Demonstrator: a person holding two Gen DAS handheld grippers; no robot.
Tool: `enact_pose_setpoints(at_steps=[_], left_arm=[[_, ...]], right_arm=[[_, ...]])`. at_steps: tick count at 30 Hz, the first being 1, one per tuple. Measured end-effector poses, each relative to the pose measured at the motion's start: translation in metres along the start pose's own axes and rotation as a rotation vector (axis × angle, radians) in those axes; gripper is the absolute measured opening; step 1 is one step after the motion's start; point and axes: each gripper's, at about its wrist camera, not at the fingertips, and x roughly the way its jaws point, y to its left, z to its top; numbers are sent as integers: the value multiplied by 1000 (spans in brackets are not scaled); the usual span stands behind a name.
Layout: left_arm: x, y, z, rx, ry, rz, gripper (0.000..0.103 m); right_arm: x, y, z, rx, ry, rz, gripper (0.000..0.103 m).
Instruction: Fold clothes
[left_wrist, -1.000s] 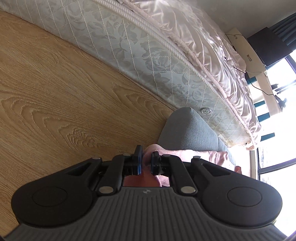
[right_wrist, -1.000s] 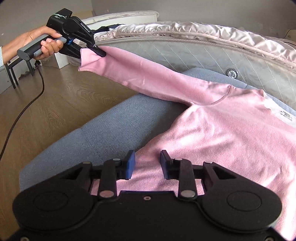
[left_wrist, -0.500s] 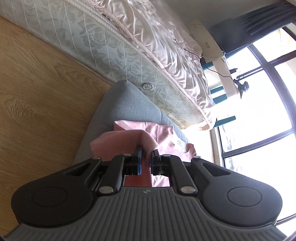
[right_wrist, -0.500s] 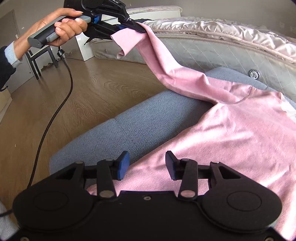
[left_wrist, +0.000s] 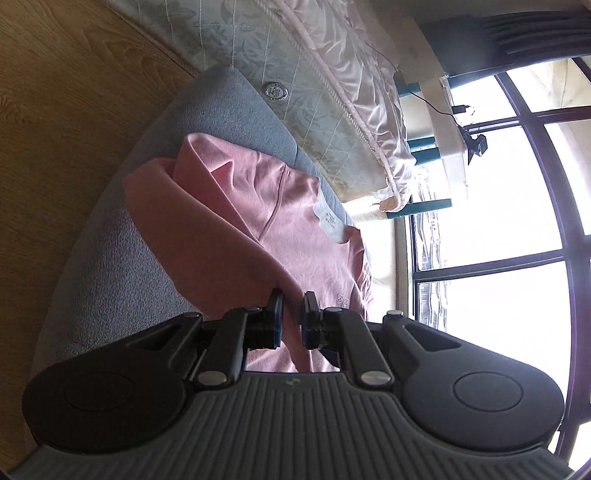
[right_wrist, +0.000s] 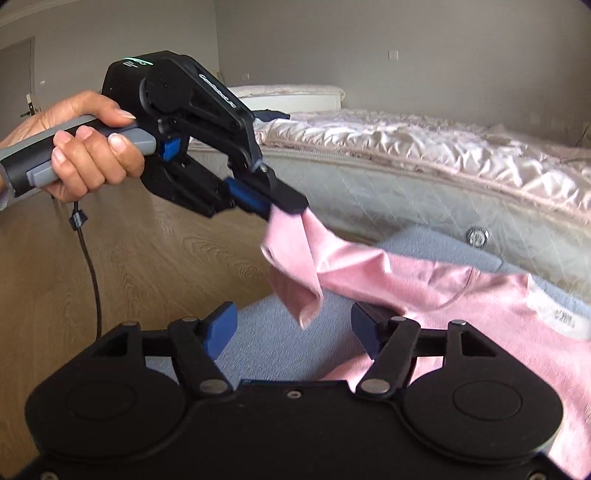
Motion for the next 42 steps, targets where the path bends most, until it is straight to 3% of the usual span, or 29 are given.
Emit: enact_pose_setpoints(at_steps=[2, 4, 5, 6, 7, 8, 10, 12, 16, 21, 25, 30, 33, 35, 38, 42], left_arm=[[4, 0, -2, -7, 1, -4, 10], [6, -2, -3, 4, 12, -14, 11], [7, -4, -3, 12, 17, -18, 11], [7, -7, -3, 34, 23, -20, 14], [7, -11, -3, 65, 33, -20, 21], [6, -15, -3, 93, 43, -20, 27], [-1, -26, -5, 153, 48, -41, 54], [-7, -36, -6, 207, 37, -62, 58], [-12, -44, -6, 261, 23, -68, 59], [4, -35, -3, 235, 56, -93, 60], [23, -33, -5, 241, 98, -75, 60], [35, -40, -8, 261, 118, -35, 60], [35, -44, -12, 277, 125, 2, 60], [35, -46, -14, 289, 124, 27, 60], [38, -45, -16, 291, 118, 53, 61], [56, -39, -19, 292, 130, 121, 61]], right_arm=[[7, 11, 6, -48, -25, -77, 68], [14, 15, 10, -83, -12, -95, 63], [18, 14, 12, -91, 4, -96, 43], [21, 13, 13, -99, 21, -97, 6], [24, 11, 14, -108, 38, -98, 3], [24, 8, 16, -111, 46, -89, 3], [21, -2, 21, -119, 59, -80, 3], [11, -24, 30, -89, 65, -91, 3], [-19, -84, 51, 16, 118, -29, 3], [-53, -182, 79, 171, 321, -11, 3], [-91, -246, 83, 283, 463, -108, 3], [-103, -315, 45, 498, 526, -166, 3], [-87, -341, 10, 580, 561, -198, 4], [-80, -356, -19, 634, 603, -318, 7], [-77, -363, -47, 657, 654, -434, 25], [-82, -330, -39, 506, 584, -388, 33]])
